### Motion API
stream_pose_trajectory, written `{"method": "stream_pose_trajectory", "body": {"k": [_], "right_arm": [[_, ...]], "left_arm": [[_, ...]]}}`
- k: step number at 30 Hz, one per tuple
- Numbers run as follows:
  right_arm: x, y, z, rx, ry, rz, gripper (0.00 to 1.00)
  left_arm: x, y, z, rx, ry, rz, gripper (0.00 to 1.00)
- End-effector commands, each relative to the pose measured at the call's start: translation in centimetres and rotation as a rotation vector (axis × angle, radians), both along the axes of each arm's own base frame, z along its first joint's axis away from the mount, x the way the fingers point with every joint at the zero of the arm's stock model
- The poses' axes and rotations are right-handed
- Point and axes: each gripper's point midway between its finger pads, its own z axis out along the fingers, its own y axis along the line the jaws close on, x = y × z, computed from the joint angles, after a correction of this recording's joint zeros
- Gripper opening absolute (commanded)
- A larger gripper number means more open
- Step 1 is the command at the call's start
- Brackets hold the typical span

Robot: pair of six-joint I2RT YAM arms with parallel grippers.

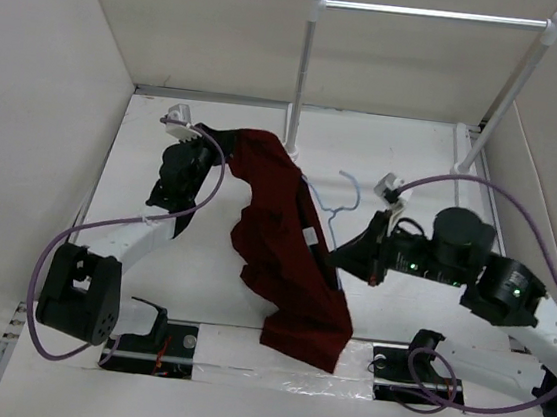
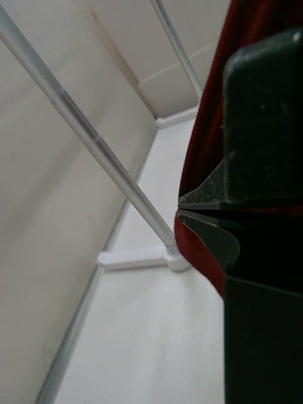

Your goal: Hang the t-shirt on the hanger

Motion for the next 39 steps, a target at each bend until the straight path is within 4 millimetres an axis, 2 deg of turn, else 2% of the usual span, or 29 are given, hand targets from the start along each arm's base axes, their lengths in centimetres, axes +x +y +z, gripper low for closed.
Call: {"method": "stream_pose_trajectory", "body": {"k": [1, 2, 3, 5, 6, 8, 9, 10, 12, 13, 15, 17, 19, 20, 21, 22, 23, 24, 25, 26, 28, 29, 31, 32, 34, 35, 36, 39], "right_arm": [[0.8, -2.1, 9.8, 0.126, -0.207, -0.071, 0.00], [0.9, -2.6, 11.1, 0.121, -0.239, -0.078, 0.00], [0.4, -3.7, 15.0, 0.186, -0.291, -0.088, 0.00], [1.3, -2.7, 15.3, 0.145, -0.297, -0.089, 0.00], [1.7, -2.0, 14.3, 0.117, -0.285, -0.086, 0.00], [2.0, -0.4, 11.8, 0.072, -0.248, -0.048, 0.00], [2.3, 0.2, 9.6, 0.031, -0.220, -0.041, 0.00], [2.3, 0.2, 9.4, 0.034, -0.220, -0.047, 0.00], [2.0, -1.0, 10.8, 0.077, -0.246, -0.068, 0.00], [1.7, -2.0, 12.9, 0.120, -0.275, -0.086, 0.00], [1.4, -3.5, 14.7, 0.142, -0.300, -0.115, 0.00], [1.2, -5.0, 16.9, 0.170, -0.333, -0.154, 0.00], [1.6, -5.6, 17.1, 0.171, -0.340, -0.191, 0.00], [1.8, -5.6, 17.1, 0.179, -0.342, -0.202, 0.00], [2.4, -4.9, 15.1, 0.137, -0.314, -0.207, 0.00], [3.0, -5.1, 14.3, 0.121, -0.307, -0.239, 0.00], [3.5, -5.0, 13.6, 0.109, -0.300, -0.252, 0.00], [4.2, -4.6, 11.7, 0.070, -0.279, -0.264, 0.00], [4.4, -5.0, 11.2, 0.070, -0.278, -0.281, 0.00], [5.5, -5.5, 10.9, 0.064, -0.282, -0.328, 0.00], [6.8, -6.2, 9.4, 0.028, -0.274, -0.380, 0.00], [8.0, -7.0, 9.0, 0.008, -0.278, -0.434, 0.00], [10.6, -8.7, 7.8, -0.064, -0.292, -0.556, 0.00], [12.8, -9.9, 7.3, -0.110, -0.302, -0.636, 0.00], [14.9, -11.1, 6.9, -0.137, -0.307, -0.697, 0.00], [16.0, -11.7, 7.6, -0.125, -0.326, -0.728, 0.00], [18.3, -13.4, 7.2, -0.151, -0.315, -0.800, 0.00], [20.7, -14.8, 8.7, -0.110, -0.327, -0.845, 0.00]], "left_arm": [[-0.6, 0.3, 7.8, -0.102, -0.131, 0.010, 0.00], [-1.0, -0.4, 10.0, -0.113, -0.163, -0.039, 0.00], [-1.6, -0.4, 11.9, -0.125, -0.195, -0.047, 0.00], [-2.3, 0.0, 15.0, -0.124, -0.229, -0.039, 0.00], [-2.8, 0.2, 16.3, -0.112, -0.249, -0.036, 0.00], [-2.9, 0.6, 17.3, -0.083, -0.240, -0.012, 0.00], [-2.7, 0.8, 17.1, -0.058, -0.230, 0.000, 0.00], [-2.7, 0.9, 16.8, -0.046, -0.219, 0.002, 0.00], [-2.3, 1.6, 15.3, -0.037, -0.184, 0.049, 0.00], [-2.2, 1.5, 14.7, -0.039, -0.176, 0.044, 0.00], [-1.9, 0.9, 13.6, -0.044, -0.161, 0.017, 0.00], [-2.0, 0.1, 13.4, -0.040, -0.162, -0.030, 0.00], [-2.6, -0.5, 13.3, -0.036, -0.182, -0.051, 0.00], [-2.7, -0.8, 12.4, -0.032, -0.169, -0.040, 0.00], [-3.1, -1.0, 12.4, -0.012, -0.174, -0.043, 0.00], [-3.2, -0.9, 11.9, -0.006, -0.166, -0.043, 0.00], [-3.4, -1.2, 10.8, 0.003, -0.149, -0.064, 0.09], [-4.0, -1.3, 10.7, -0.001, -0.152, -0.077, 0.14], [-4.5, -1.4, 10.4, -0.007, -0.150, -0.093, 0.19], [-5.4, -2.1, 9.0, -0.010, -0.141, -0.144, 0.25], [-7.6, -2.6, 9.3, -0.055, -0.169, -0.209, 0.28], [-8.7, -3.2, 7.9, -0.059, -0.160, -0.260, 0.28], [-10.7, -3.1, 8.6, -0.079, -0.192, -0.296, 0.22], [-11.8, -3.0, 8.2, -0.078, -0.197, -0.306, 0.16], [-12.8, -2.9, 8.2, -0.075, -0.207, -0.320, 0.12], [-13.0, -2.8, 7.5, -0.065, -0.187, -0.322, 0.04], [-13.9, -2.8, 8.0, -0.056, -0.212, -0.329, 0.01], [-15.4, -3.8, 7.4, -0.030, -0.207, -0.351, 0.00]]}}
